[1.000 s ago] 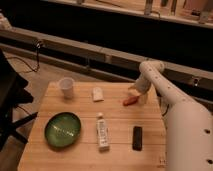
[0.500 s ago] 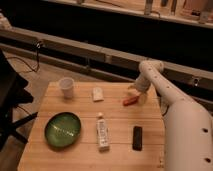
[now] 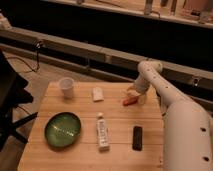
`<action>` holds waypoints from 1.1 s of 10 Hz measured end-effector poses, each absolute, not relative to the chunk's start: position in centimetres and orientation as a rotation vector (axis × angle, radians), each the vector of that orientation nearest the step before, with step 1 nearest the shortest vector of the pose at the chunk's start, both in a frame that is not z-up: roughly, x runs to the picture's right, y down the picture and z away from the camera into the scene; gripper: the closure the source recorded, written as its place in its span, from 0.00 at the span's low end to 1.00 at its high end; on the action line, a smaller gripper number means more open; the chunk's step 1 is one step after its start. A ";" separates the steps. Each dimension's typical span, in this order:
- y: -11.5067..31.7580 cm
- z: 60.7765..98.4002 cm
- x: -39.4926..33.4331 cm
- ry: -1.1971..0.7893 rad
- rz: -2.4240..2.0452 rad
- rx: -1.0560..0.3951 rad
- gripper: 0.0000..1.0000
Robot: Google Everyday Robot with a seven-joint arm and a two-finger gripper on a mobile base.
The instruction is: Place the pepper in the ceramic cup
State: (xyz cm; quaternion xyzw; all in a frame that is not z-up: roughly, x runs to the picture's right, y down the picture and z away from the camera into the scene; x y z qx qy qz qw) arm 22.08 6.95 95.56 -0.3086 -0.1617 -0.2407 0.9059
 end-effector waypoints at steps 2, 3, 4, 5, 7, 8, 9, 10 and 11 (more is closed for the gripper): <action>7.3 95.7 21.9 -0.327 -0.499 -0.659 0.20; 7.6 95.9 21.8 -0.323 -0.502 -0.672 0.20; 7.6 95.9 21.8 -0.323 -0.502 -0.675 0.20; 7.6 95.9 21.8 -0.323 -0.501 -0.676 0.20; 7.8 95.6 21.4 -0.341 -0.494 -0.676 0.34; 7.6 95.2 21.4 -0.347 -0.492 -0.669 0.45; 7.6 95.1 21.4 -0.349 -0.491 -0.667 0.52; 7.6 95.0 21.2 -0.360 -0.491 -0.661 0.70; 7.5 94.9 20.9 -0.365 -0.493 -0.659 0.82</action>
